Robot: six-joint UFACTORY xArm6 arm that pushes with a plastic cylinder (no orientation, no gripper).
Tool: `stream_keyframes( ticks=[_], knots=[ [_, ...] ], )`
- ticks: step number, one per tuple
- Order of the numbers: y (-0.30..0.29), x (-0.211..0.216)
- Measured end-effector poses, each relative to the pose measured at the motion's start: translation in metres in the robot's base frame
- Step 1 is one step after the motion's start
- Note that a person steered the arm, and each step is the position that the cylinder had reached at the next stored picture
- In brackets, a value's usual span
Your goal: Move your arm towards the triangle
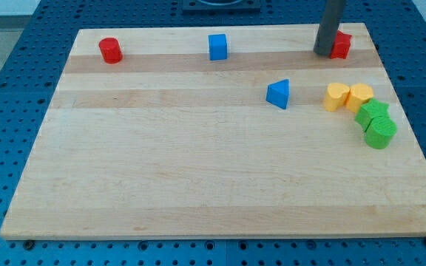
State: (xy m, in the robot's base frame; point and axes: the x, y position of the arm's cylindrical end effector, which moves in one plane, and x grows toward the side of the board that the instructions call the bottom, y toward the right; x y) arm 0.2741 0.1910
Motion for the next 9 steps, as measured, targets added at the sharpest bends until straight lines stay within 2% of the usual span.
stream_keyframes(
  ticks=[2,4,9],
  knots=[
    [-0.007,0.0],
    [-0.05,0.017],
    [-0.035,0.045]
  ],
)
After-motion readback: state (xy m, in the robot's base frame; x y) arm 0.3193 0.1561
